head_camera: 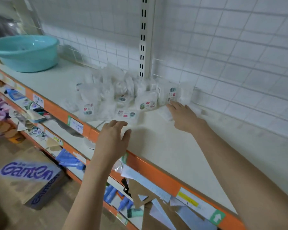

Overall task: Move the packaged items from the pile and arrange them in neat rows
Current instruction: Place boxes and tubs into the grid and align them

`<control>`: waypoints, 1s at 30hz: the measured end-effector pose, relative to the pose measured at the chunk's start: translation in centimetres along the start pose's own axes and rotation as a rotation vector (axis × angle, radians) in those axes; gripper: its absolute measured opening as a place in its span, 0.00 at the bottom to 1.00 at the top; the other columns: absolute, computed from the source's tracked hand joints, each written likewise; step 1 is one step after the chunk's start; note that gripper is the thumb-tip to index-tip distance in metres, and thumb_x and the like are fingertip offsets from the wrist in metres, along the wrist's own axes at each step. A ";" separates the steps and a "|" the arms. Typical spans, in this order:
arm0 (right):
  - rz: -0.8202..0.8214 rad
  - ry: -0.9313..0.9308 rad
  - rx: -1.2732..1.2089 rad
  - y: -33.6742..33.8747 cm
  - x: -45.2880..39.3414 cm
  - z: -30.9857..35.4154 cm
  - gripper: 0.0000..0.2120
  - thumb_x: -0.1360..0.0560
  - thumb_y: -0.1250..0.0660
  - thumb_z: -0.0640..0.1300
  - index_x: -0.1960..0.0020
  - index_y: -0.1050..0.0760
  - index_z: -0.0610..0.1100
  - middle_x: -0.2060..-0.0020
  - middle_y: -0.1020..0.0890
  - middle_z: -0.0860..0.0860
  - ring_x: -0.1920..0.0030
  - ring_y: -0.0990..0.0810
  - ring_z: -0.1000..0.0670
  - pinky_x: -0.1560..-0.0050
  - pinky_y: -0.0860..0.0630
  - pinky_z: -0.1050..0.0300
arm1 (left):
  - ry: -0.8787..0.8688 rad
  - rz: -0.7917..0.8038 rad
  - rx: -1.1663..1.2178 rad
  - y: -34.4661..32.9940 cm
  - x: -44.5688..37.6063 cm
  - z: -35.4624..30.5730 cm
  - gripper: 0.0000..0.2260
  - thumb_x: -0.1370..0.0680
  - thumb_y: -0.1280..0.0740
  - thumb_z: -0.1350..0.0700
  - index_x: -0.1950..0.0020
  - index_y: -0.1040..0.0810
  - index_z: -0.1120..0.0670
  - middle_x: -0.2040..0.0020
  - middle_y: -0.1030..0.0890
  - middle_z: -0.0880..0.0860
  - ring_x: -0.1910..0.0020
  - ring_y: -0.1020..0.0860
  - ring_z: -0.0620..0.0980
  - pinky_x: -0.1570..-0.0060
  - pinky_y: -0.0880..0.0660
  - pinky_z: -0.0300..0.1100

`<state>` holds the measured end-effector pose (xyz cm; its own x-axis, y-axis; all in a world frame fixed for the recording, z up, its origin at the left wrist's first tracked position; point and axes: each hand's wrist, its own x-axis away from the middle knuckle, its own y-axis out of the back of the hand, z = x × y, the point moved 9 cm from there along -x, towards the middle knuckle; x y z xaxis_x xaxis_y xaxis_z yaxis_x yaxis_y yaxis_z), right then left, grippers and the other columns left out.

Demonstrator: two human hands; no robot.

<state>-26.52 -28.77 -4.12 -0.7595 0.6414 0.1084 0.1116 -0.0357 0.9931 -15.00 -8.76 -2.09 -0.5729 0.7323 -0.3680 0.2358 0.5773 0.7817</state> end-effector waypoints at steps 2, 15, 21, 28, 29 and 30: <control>0.032 -0.024 0.011 -0.4 -0.5 0.1 0.35 0.26 0.46 0.30 0.25 0.58 0.45 0.25 0.55 0.48 0.25 0.55 0.48 0.27 0.54 0.47 | -0.045 0.021 0.015 -0.3 -1.6 -0.3 0.14 0.24 0.35 0.55 0.40 0.23 0.58 0.44 0.21 0.57 0.45 0.26 0.58 0.48 0.30 0.47; -0.013 -0.299 -0.263 -0.6 5.0 -0.3 0.31 0.28 0.42 0.36 0.27 0.46 0.43 0.32 0.37 0.46 0.31 0.41 0.46 0.34 0.38 0.54 | -0.187 0.255 -0.143 -6.4 -12.1 -3.5 0.25 0.23 0.37 0.50 0.29 0.38 0.57 0.35 0.33 0.61 0.36 0.35 0.62 0.36 0.39 0.50; -0.117 -0.404 -0.348 -0.9 7.0 0.9 0.32 0.24 0.41 0.56 0.27 0.47 0.44 0.29 0.38 0.48 0.30 0.41 0.47 0.34 0.39 0.54 | -0.142 0.292 -0.094 -7.9 -12.7 -2.7 0.24 0.23 0.35 0.56 0.31 0.39 0.60 0.38 0.31 0.62 0.40 0.31 0.61 0.42 0.34 0.48; -0.211 -0.575 -0.519 -1.0 11.1 0.0 0.39 0.27 0.34 0.49 0.25 0.54 0.41 0.34 0.41 0.45 0.35 0.34 0.44 0.39 0.37 0.59 | -0.228 0.176 0.155 -5.7 -8.6 -3.8 0.19 0.27 0.31 0.62 0.37 0.27 0.64 0.42 0.28 0.64 0.44 0.28 0.64 0.43 0.31 0.52; -0.234 -0.597 -0.534 -0.9 12.3 -0.5 0.38 0.27 0.33 0.47 0.26 0.50 0.41 0.37 0.40 0.46 0.38 0.33 0.45 0.43 0.36 0.61 | -0.234 0.167 0.198 -5.5 -7.7 -4.4 0.18 0.28 0.30 0.63 0.39 0.26 0.64 0.44 0.27 0.64 0.46 0.27 0.65 0.46 0.30 0.53; -0.265 -0.619 -0.559 -0.8 13.6 -1.1 0.35 0.29 0.32 0.46 0.28 0.45 0.42 0.41 0.40 0.48 0.41 0.31 0.46 0.47 0.35 0.62 | -0.245 0.163 0.227 -5.3 -6.8 -5.1 0.17 0.29 0.30 0.64 0.41 0.25 0.64 0.47 0.26 0.64 0.49 0.27 0.66 0.48 0.29 0.54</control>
<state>-37.66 -20.81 -3.36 -0.2134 0.9769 -0.0120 -0.4731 -0.0926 0.8761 -16.34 -18.63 -1.22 -0.3151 0.8700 -0.3793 0.4920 0.4915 0.7186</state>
